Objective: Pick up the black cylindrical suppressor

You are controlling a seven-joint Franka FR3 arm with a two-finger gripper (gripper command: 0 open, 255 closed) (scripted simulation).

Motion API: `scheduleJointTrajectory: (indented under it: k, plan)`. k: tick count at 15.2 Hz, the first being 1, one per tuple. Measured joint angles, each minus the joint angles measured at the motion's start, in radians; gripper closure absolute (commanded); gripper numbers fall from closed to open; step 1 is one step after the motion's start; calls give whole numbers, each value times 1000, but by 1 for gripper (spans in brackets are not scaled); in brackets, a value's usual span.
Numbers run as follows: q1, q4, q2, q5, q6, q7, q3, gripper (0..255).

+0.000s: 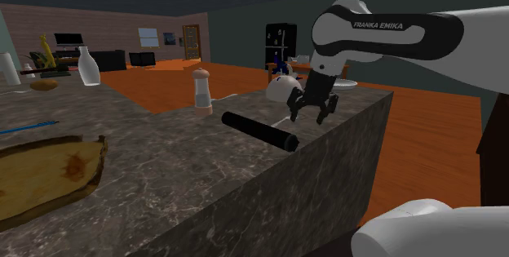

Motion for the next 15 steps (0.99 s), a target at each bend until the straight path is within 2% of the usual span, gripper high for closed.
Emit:
scheduleJointTrajectory:
  k: [2,12,15]
  plan:
    - [9,11,15,3,0,-8,3,0]
    - [179,244,294,70,-34,-147,91,0]
    - [193,228,309,76,-13,-167,99,0]
